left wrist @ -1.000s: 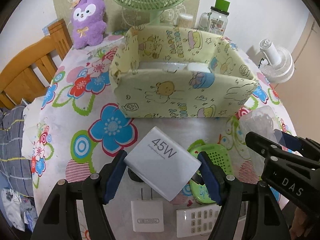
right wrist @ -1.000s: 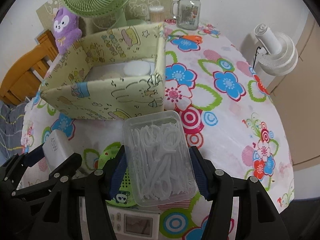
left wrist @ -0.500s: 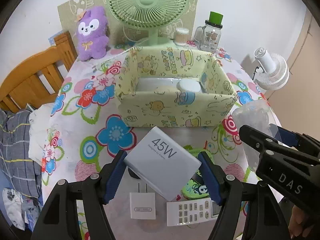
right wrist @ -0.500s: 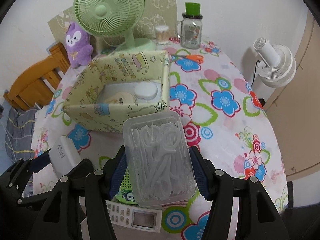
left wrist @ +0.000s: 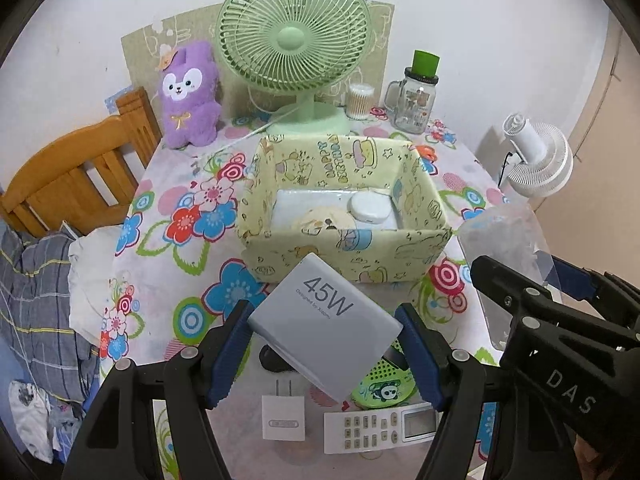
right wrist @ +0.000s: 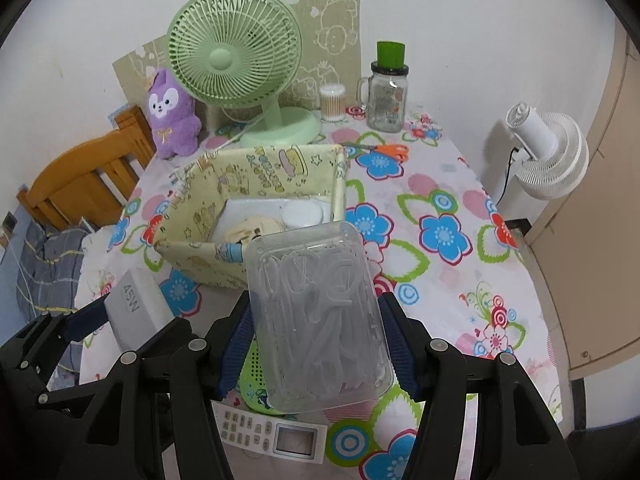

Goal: Organize rigid objects
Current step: 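Lift the charger with the left tool while the right tool carries the floss box over the box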

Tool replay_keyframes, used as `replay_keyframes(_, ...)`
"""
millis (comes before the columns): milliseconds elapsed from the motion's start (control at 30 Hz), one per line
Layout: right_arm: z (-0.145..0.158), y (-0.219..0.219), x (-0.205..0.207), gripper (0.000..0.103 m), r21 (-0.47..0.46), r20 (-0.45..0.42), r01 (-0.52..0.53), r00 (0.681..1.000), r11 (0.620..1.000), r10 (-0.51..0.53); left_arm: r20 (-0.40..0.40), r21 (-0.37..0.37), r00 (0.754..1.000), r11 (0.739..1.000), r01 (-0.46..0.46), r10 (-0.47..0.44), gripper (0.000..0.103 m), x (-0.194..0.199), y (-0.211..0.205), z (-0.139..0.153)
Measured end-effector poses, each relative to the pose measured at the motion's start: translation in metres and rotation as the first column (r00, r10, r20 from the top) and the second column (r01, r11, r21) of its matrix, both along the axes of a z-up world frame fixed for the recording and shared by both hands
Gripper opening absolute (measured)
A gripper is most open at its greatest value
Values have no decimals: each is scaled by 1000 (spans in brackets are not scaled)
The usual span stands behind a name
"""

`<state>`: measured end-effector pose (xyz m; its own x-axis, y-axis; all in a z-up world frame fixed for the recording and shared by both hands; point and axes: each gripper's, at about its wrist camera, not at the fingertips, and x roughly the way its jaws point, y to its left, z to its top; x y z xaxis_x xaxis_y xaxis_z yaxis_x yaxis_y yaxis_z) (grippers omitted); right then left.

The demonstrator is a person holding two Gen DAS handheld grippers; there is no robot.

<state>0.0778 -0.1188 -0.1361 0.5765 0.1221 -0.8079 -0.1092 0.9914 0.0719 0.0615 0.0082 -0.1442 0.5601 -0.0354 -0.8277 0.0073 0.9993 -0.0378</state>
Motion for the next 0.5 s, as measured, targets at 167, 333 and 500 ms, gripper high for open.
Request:
replay_keyframes(167, 8, 2, -1, 64, 5, 7, -8, 1000, 1000, 8, 7, 18, 1000, 1000, 4, -4, 74, 2, -3, 8)
replay_keyframes(333, 14, 4, 0, 64, 4, 8, -12, 1000, 1000, 11, 8, 23, 1000, 1000, 0, -1, 74, 4, -2, 13)
replay_keyframes(500, 18, 7, 2, 64, 5, 12, -8, 1000, 1000, 8, 22, 34, 1000, 999, 6, -6, 74, 6, 1, 18)
